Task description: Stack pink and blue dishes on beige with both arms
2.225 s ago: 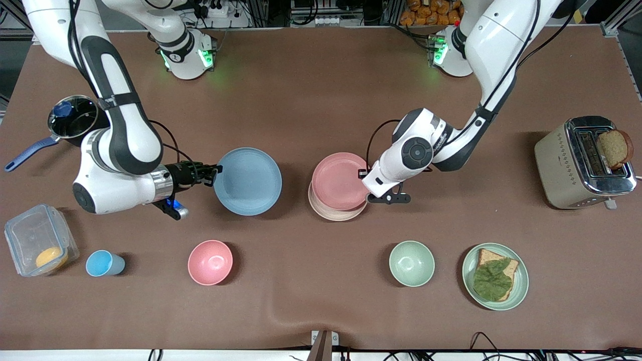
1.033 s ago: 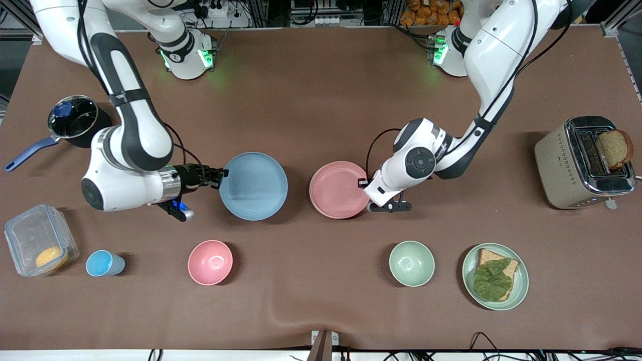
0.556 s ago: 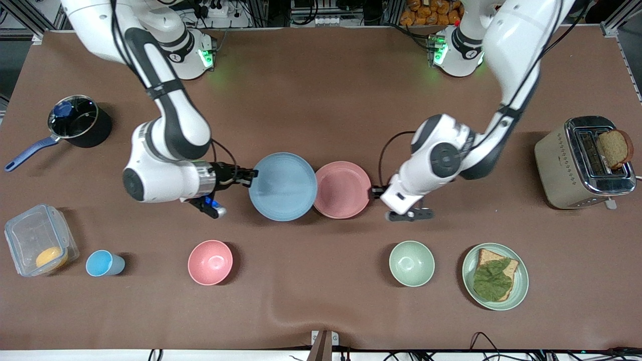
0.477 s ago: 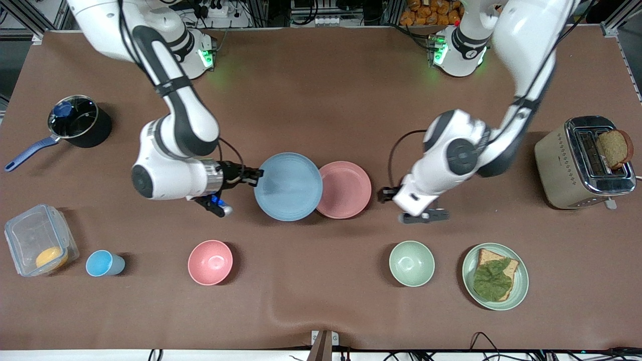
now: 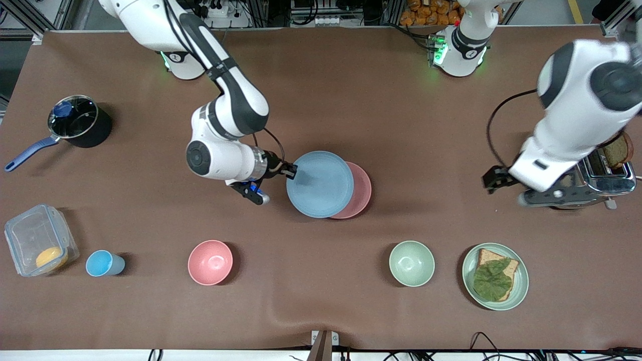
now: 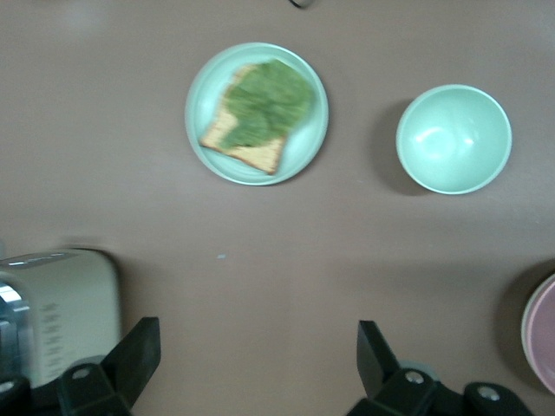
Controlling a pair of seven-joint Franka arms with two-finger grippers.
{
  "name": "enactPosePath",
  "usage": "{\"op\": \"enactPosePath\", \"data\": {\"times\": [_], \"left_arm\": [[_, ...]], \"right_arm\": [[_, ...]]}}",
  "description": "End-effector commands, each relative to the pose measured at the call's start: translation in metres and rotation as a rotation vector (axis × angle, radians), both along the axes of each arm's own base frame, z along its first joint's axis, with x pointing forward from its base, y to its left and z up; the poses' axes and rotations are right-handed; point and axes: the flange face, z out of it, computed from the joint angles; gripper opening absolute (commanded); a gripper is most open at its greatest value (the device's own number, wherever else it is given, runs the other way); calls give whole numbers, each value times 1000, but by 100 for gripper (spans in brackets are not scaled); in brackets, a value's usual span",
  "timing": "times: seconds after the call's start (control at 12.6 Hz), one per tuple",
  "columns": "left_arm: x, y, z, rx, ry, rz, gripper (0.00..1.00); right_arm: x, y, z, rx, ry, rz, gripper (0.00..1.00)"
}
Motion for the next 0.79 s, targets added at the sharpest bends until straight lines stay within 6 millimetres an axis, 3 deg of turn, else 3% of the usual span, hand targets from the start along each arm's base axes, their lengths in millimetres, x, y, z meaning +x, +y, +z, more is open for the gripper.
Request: {"op": "enactPosePath", "data": {"times": [0.0, 0.16, 0.24, 0.32, 0.4, 0.56, 0.72], "left_arm": [[1, 16, 57, 16, -11, 16, 100], [-4, 28, 67, 23, 4, 38, 100], [-11, 28, 80, 30, -13, 37, 100], [-14, 28, 84, 33, -15, 32, 100], [-16, 30, 84, 37, 0, 35, 100], [-21, 37, 89, 9, 5, 41, 100], [-30, 42, 94, -46, 26, 62, 100]], "right_arm": [[0, 8, -4, 3, -3, -42, 0], [-2, 15, -5, 4, -8, -37, 4], [0, 22, -6, 0, 3, -66, 59], [2, 27, -7, -15, 22, -111, 100], [4, 32, 0, -13, 20, -123, 100], [11, 22, 7, -15, 11, -125, 100], [28, -22, 18, -80, 1, -62, 100]]}}
